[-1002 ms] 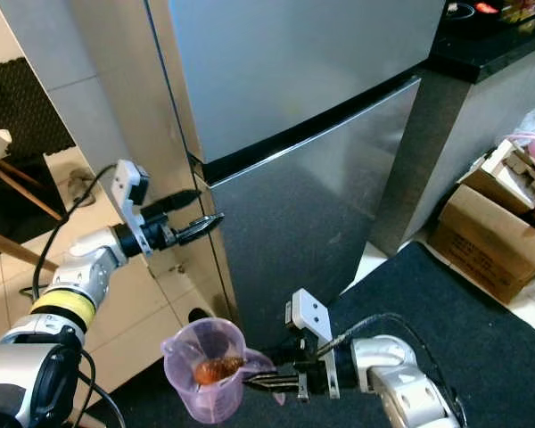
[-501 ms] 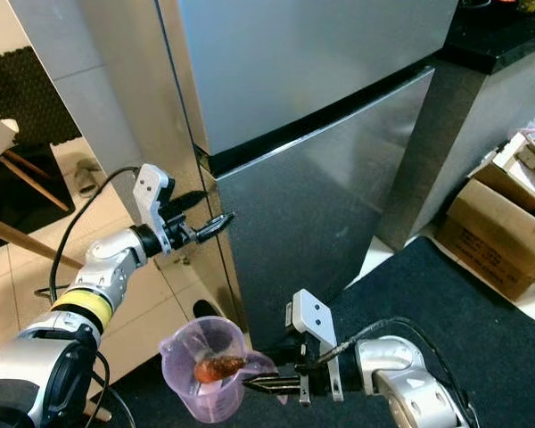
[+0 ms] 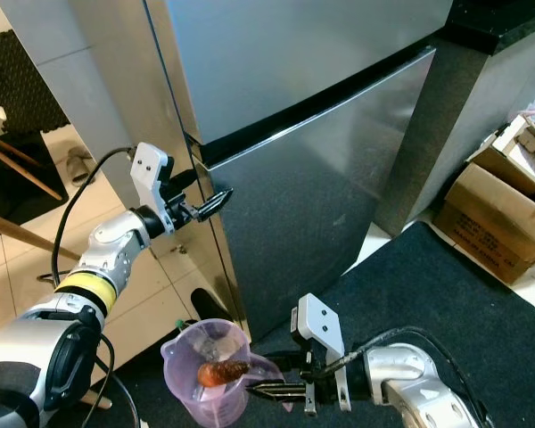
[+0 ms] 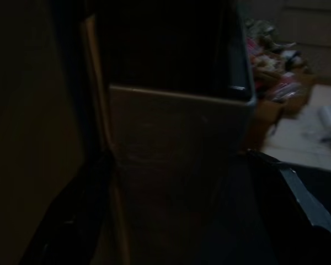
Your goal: Restocking fridge
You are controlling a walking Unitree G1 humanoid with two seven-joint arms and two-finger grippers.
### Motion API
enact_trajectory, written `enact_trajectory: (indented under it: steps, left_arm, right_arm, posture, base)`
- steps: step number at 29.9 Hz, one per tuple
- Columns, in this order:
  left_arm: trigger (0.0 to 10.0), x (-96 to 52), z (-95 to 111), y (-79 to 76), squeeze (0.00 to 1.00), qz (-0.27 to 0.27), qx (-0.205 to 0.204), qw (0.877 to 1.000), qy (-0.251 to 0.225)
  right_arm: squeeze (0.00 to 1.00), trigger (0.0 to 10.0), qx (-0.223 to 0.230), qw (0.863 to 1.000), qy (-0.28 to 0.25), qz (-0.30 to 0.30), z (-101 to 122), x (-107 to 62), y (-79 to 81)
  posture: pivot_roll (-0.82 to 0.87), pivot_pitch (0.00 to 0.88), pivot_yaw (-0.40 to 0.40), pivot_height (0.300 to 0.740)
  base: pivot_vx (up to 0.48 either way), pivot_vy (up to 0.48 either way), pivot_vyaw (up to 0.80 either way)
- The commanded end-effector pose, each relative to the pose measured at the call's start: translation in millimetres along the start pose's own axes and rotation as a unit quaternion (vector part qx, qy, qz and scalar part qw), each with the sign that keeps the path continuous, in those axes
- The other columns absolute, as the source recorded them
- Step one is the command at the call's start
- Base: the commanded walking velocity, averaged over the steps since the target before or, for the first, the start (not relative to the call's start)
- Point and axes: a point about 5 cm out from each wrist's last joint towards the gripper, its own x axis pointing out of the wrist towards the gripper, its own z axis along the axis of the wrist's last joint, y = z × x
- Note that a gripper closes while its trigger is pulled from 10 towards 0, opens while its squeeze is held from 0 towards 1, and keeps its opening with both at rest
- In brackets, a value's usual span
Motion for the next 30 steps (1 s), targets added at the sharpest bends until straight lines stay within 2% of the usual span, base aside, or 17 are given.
enact_trajectory:
  steps: [1, 2, 5, 6, 7, 8, 10, 11, 13, 14, 18, 22, 23, 24, 26, 27, 30]
  left_arm:
    - [10.0, 12.2, 3.7, -17.9, 0.00, -0.094, -0.012, 0.995, -0.010]
    - [10.0, 12.2, 3.7, -17.9, 0.00, -0.094, -0.012, 0.995, -0.010]
    - [10.0, 22.0, 4.4, -48.7, 0.00, -0.241, -0.055, 0.968, -0.033]
    - [10.0, 22.0, 4.4, -48.7, 0.00, -0.241, -0.055, 0.968, -0.033]
    - [10.0, 24.4, 2.3, -64.9, 0.00, -0.296, -0.072, 0.952, -0.042]
    - [10.0, 24.4, 2.3, -64.9, 0.00, -0.296, -0.072, 0.952, -0.042]
    - [10.0, 28.0, 2.1, -89.9, 0.00, -0.352, -0.099, 0.928, -0.069]
    - [10.0, 28.0, 2.1, -89.9, 0.00, -0.352, -0.099, 0.928, -0.069]
    - [10.0, 29.9, 12.4, -106.7, 0.00, -0.381, -0.138, 0.908, -0.109]
    - [10.0, 29.9, 12.4, -106.7, 0.00, -0.381, -0.138, 0.908, -0.109]
    - [10.0, 25.2, 21.3, -130.3, 0.00, -0.428, -0.165, 0.879, -0.130]
    - [10.0, 18.8, 9.9, -132.0, 0.00, -0.424, -0.153, 0.886, -0.110]
    - [10.0, 16.6, 5.8, -123.9, 0.00, -0.402, -0.153, 0.897, -0.108]
    - [10.0, 16.6, 5.8, -123.9, 0.00, -0.402, -0.153, 0.897, -0.108]
    - [10.0, 6.4, -1.7, -103.6, 0.00, -0.347, -0.152, 0.920, -0.100]
    - [10.0, 6.4, -1.7, -103.6, 0.00, -0.347, -0.152, 0.920, -0.100]
    - [10.0, -5.6, -7.4, -86.8, 0.00, -0.297, -0.146, 0.940, -0.090]
  right_arm:
    - [0.00, 10.0, 0.001, 1.000, -0.006, -0.003, 2.6, -1.7, 2.2]
    - [0.00, 10.0, 0.001, 1.000, -0.006, -0.003, 2.6, -1.7, 2.2]
    - [0.00, 10.0, 0.000, 1.000, -0.006, -0.009, 4.4, -1.9, 1.6]
    - [0.00, 10.0, 0.000, 1.000, -0.006, -0.009, 4.4, -1.9, 1.6]
    - [0.00, 10.0, -0.002, 1.000, -0.009, -0.010, 5.9, -1.2, 1.0]
    - [0.00, 10.0, -0.002, 1.000, -0.009, -0.010, 5.9, -1.2, 1.0]
    - [0.00, 10.0, -0.005, 1.000, -0.014, -0.011, 8.4, 0.5, -0.4]
    - [0.00, 10.0, -0.005, 1.000, -0.014, -0.011, 8.4, 0.5, -0.4]
    - [0.00, 10.0, -0.008, 1.000, -0.017, -0.011, 10.5, 1.3, -1.4]
    - [0.00, 10.0, -0.008, 1.000, -0.017, -0.011, 10.5, 1.3, -1.4]
    - [0.00, 10.0, -0.016, 1.000, -0.020, -0.010, 13.1, 4.5, -4.0]
    - [0.00, 10.0, -0.024, 0.999, -0.026, -0.009, 17.0, 9.6, -7.6]
    - [0.00, 10.0, -0.025, 0.999, -0.027, -0.008, 17.9, 10.8, -8.5]
    - [0.00, 10.0, -0.025, 0.999, -0.027, -0.008, 17.9, 10.8, -8.5]
    - [0.00, 10.0, -0.028, 0.999, -0.028, -0.008, 18.9, 12.3, -10.8]
    - [0.00, 10.0, -0.028, 0.999, -0.028, -0.008, 18.9, 12.3, -10.8]
    - [0.00, 10.0, -0.030, 0.999, -0.029, -0.010, 19.3, 12.8, -13.0]
  posture:
    - [-0.15, 0.212, 0.112, 0.740]
    - [-0.15, 0.212, 0.112, 0.740]
    - [-0.15, 0.206, 0.116, 0.740]
    - [-0.15, 0.206, 0.116, 0.740]
    - [-0.15, 0.205, 0.117, 0.740]
    - [-0.15, 0.205, 0.117, 0.740]
    - [-0.14, 0.197, 0.119, 0.740]
    - [-0.14, 0.197, 0.119, 0.740]
    - [-0.14, 0.188, 0.118, 0.740]
    - [-0.14, 0.188, 0.118, 0.740]
    - [-0.13, 0.171, 0.116, 0.740]
    - [-0.12, 0.158, 0.115, 0.740]
    - [-0.11, 0.151, 0.116, 0.740]
    - [-0.11, 0.151, 0.116, 0.740]
    - [-0.10, 0.141, 0.116, 0.740]
    - [-0.10, 0.141, 0.116, 0.740]
    - [-0.10, 0.136, 0.114, 0.740]
  base:
    - [0.000, 0.000, 0.00]
    - [0.000, 0.000, 0.00]
    - [0.000, 0.000, 0.00]
    - [0.000, 0.000, 0.00]
    - [0.000, 0.000, 0.00]
    - [0.000, 0.000, 0.00]
    - [0.000, 0.000, 0.00]
    - [0.000, 0.000, 0.00]
    - [0.000, 0.000, 0.00]
    - [0.000, 0.000, 0.00]
    - [0.000, 0.000, 0.00]
    - [0.000, 0.000, 0.00]
    - [0.000, 0.000, 0.00]
    - [0.000, 0.000, 0.00]
    - [0.000, 0.000, 0.00]
    - [0.000, 0.000, 0.00]
    - [0.000, 0.000, 0.00]
